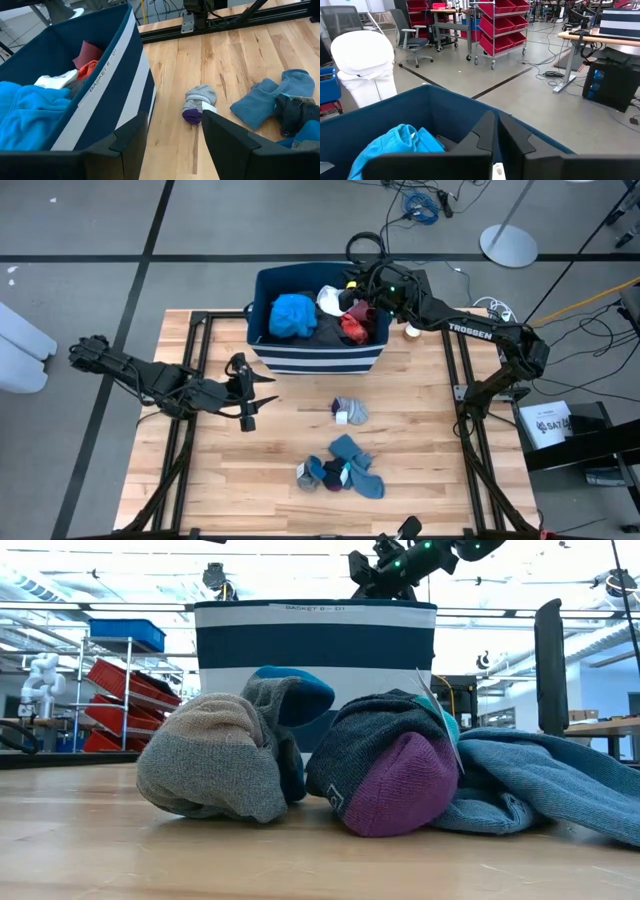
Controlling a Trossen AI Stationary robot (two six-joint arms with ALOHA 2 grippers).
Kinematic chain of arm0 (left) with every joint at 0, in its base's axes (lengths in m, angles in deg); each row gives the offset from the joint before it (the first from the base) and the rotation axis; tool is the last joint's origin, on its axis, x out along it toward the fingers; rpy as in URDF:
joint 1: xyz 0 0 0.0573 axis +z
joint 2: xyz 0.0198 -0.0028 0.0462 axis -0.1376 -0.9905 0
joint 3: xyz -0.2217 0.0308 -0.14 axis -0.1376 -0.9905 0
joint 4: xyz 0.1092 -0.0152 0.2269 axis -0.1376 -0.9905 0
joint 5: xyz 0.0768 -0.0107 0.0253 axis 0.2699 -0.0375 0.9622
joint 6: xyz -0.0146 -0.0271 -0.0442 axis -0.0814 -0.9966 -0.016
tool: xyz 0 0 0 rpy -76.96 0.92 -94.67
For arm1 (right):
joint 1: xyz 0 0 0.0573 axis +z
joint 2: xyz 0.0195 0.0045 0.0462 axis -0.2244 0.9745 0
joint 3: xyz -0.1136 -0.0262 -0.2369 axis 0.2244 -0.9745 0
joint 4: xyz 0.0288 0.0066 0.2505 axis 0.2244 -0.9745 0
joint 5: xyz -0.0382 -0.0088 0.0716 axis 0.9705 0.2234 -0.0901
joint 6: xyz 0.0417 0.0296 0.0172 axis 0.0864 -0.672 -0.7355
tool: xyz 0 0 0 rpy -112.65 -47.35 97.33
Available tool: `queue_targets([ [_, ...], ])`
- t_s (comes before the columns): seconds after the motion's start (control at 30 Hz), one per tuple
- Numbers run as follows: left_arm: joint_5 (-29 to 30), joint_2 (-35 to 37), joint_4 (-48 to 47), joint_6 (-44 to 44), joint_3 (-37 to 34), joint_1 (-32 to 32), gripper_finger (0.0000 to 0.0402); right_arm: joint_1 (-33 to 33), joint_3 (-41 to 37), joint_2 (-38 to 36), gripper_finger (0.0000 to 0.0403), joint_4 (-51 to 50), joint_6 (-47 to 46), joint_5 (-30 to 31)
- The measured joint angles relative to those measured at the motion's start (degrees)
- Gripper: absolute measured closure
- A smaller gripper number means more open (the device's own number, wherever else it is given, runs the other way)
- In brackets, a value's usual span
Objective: Sort clothes
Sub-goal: Put the blue and gray sock into the blue laundry bin
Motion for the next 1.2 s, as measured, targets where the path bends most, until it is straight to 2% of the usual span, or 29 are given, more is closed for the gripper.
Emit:
queue_targets([
  [0.23, 0.0, 0.0, 0.0, 0.0, 0.0, 0.0, 0.0203, 0.0, 0.0, 0.0, 0.0401, 0.0, 0.0, -0.1],
  [0.47, 0.0, 0.0, 0.0, 0.0, 0.0, 0.0, 0.0203, 1.0, 0.0, 0.0, 0.0402, 0.0, -3.8, -7.0],
  [1.2, 0.0, 0.0, 0.0, 0.0, 0.0, 0.0, 0.0203, 20.4, 0.0, 0.0, 0.0403, 0.0, -2.8, -7.6],
])
